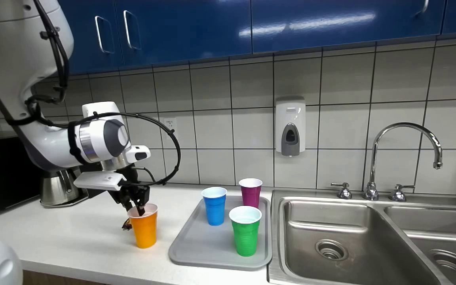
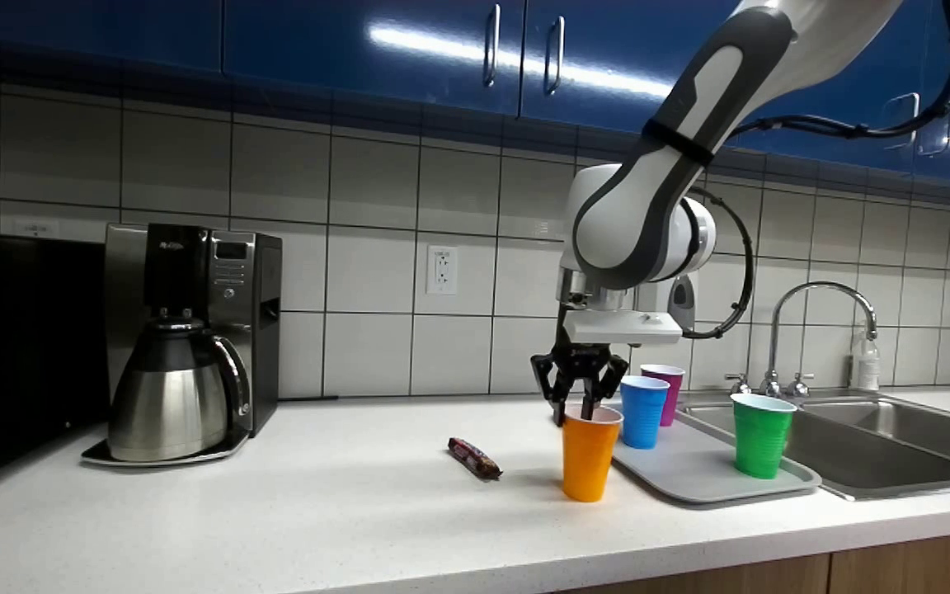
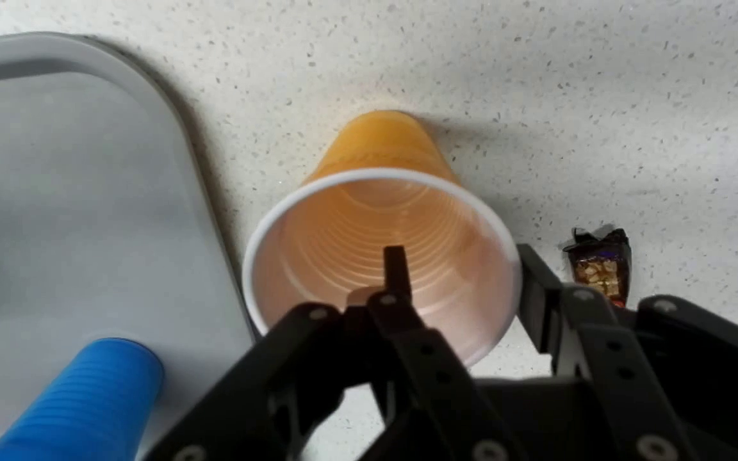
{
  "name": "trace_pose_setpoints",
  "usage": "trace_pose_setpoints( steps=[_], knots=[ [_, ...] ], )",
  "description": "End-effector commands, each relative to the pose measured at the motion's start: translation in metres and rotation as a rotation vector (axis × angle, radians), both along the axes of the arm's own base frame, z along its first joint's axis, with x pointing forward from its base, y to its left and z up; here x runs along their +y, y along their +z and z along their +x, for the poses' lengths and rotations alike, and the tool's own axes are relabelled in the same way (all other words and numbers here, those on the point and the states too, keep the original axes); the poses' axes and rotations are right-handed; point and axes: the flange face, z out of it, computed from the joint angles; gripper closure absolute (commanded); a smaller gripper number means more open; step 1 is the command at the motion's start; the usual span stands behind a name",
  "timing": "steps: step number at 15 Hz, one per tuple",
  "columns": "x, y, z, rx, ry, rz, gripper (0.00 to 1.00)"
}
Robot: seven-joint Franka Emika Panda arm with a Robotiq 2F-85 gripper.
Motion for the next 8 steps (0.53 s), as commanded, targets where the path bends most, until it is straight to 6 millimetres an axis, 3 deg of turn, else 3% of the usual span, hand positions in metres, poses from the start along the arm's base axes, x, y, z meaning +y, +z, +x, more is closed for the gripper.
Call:
trace_pose_setpoints(
  steps=[1, 4, 8],
  knots=[
    [0.003, 0.006, -0.001, -0.009, -0.016, -0.01, 0.26],
    [0.001, 0.01, -0.003, -0.019, -0.02, -0.004, 0.02],
    [-0.002, 0.022, -0.004, -0.047, -0.029, 0.008, 0.0]
  ],
)
